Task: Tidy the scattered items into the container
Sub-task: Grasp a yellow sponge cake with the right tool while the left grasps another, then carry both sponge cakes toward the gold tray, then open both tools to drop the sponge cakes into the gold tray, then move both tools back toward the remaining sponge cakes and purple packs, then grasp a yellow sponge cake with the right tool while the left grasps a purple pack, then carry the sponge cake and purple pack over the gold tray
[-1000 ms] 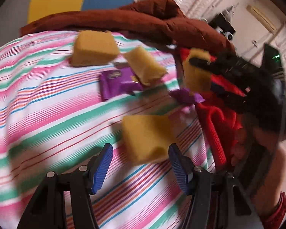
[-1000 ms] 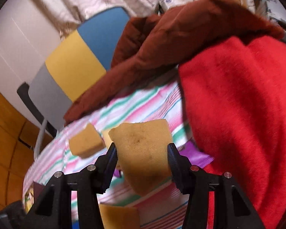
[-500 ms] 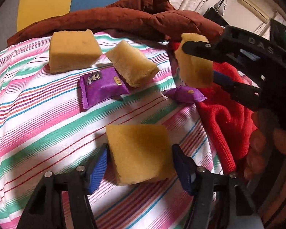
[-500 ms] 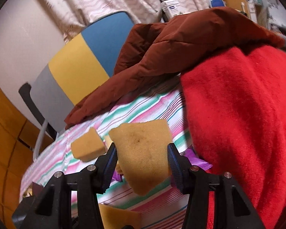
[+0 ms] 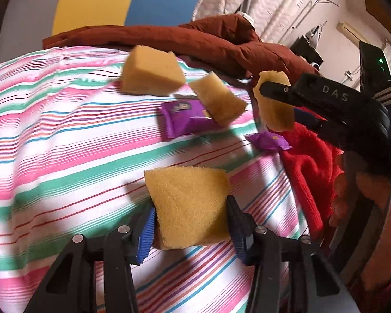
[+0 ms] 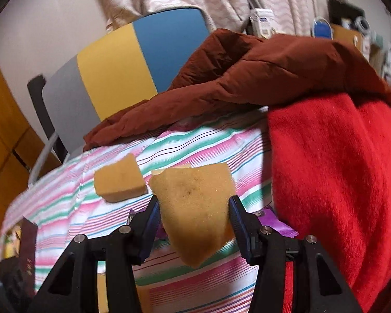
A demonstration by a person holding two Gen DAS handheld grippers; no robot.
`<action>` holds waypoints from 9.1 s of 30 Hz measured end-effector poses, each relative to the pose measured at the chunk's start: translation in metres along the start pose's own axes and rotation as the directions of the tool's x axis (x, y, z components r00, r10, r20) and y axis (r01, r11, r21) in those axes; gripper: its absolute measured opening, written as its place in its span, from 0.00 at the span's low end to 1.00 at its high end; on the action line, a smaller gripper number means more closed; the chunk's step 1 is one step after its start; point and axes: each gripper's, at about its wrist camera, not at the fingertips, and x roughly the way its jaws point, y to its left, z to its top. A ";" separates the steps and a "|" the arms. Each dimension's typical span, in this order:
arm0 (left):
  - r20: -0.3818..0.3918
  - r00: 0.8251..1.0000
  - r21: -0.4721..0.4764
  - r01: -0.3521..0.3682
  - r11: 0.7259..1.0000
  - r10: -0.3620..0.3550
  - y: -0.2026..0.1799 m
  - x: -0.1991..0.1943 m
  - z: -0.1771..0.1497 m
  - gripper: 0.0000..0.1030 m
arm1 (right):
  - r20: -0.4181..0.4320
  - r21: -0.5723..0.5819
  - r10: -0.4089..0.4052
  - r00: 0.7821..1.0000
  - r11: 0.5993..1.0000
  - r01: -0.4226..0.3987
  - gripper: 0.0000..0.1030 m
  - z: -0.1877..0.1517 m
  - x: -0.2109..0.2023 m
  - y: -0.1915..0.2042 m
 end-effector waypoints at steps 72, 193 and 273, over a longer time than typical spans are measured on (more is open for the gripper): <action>0.356 0.870 -0.302 -0.237 0.923 0.340 0.174 -0.266 -0.106 0.49 | -0.133 -0.482 0.371 0.919 0.786 -0.387 0.52 -0.092 -0.065 0.249; 0.047 0.999 0.040 -0.024 0.999 0.023 0.033 -0.061 0.007 0.71 | -0.207 -0.113 0.046 0.977 0.991 -0.070 0.53 0.013 0.086 0.027; 0.251 0.964 -0.125 -0.063 0.990 0.093 0.078 -0.113 -0.029 0.43 | 0.133 -0.448 -0.154 0.979 0.872 0.198 0.51 0.009 0.035 0.081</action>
